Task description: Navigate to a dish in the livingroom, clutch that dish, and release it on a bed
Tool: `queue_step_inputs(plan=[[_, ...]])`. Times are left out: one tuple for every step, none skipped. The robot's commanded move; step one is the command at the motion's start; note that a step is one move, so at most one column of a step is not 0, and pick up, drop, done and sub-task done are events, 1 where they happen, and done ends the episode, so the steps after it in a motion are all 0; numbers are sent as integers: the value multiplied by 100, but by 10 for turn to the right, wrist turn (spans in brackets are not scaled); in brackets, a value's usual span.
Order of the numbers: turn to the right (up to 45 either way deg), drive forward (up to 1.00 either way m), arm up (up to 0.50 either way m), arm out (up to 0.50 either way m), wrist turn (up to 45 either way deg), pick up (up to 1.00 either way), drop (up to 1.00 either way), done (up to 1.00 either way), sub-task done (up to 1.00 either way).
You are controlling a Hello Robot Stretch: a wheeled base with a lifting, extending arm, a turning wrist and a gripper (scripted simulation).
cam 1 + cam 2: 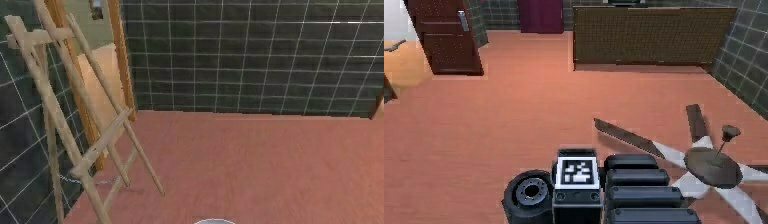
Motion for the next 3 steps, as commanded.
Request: queue_step_inputs(plan=[[450,0,0,0,0,0,0,0,0],[0,40,0,0,0,0,0,0,0],[-450,0,0,0,0,0,0,0,0]])
